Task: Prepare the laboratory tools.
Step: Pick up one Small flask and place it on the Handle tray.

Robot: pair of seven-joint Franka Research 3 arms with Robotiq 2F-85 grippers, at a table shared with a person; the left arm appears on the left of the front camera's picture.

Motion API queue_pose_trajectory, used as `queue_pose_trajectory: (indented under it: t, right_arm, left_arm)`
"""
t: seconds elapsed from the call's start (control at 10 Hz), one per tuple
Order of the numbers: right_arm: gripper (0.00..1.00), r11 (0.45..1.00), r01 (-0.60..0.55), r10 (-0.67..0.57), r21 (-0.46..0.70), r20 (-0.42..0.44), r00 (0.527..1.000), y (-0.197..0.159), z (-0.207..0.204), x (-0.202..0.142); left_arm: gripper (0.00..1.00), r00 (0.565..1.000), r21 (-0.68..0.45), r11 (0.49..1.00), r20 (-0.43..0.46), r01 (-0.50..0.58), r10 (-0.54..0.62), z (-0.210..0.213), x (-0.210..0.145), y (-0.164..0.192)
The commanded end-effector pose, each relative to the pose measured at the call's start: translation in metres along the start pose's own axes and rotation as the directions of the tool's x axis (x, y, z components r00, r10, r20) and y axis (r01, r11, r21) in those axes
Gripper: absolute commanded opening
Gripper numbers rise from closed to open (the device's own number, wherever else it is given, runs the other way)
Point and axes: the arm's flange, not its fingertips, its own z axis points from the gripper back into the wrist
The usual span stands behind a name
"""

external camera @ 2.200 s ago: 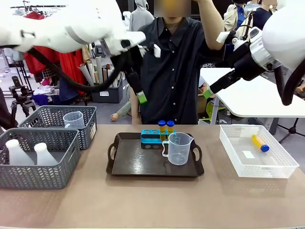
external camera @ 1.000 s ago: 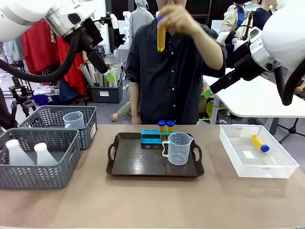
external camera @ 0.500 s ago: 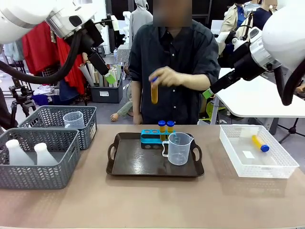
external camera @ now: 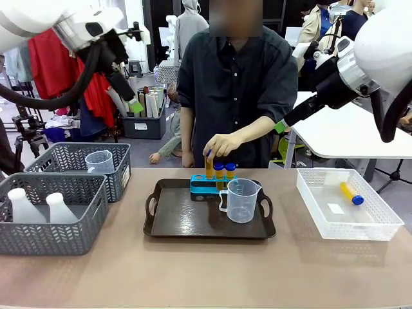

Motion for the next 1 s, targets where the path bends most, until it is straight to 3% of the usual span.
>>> queue_pose_trajectory:
  t: [0.0, 0.2, 0.3, 0.6, 0.9]
  right_arm:
    - [1.00, 1.000, 0.007, -0.008, 0.011, 0.009, 1.000, 0.000, 0.000, 0.001]
    - [1.00, 1.000, 0.007, -0.008, 0.011, 0.009, 1.000, 0.000, 0.000, 0.001]
    - [1.00, 1.000, 0.007, -0.008, 0.011, 0.009, 1.000, 0.000, 0.000, 0.001]
    - [1.00, 1.000, 0.007, -0.008, 0.011, 0.009, 1.000, 0.000, 0.000, 0.001]
    - [1.00, 1.000, 0.007, -0.008, 0.011, 0.009, 1.000, 0.000, 0.000, 0.001]
  left_arm:
    - [1.00, 0.987, 0.081, 0.985, -0.047, -0.151, 0.155, 0.005, -0.032, 0.002]
    - [1.00, 0.952, 0.191, 0.942, -0.079, -0.277, 0.295, -0.006, -0.069, 0.014]
    - [1.00, 0.911, 0.235, 0.893, -0.059, -0.384, 0.407, -0.017, -0.096, 0.027]
    - [1.00, 0.802, 0.265, 0.799, -0.124, -0.540, 0.584, -0.054, -0.158, 0.037]
    - [1.00, 0.691, 0.292, 0.703, -0.163, -0.649, 0.705, -0.085, -0.192, 0.037]
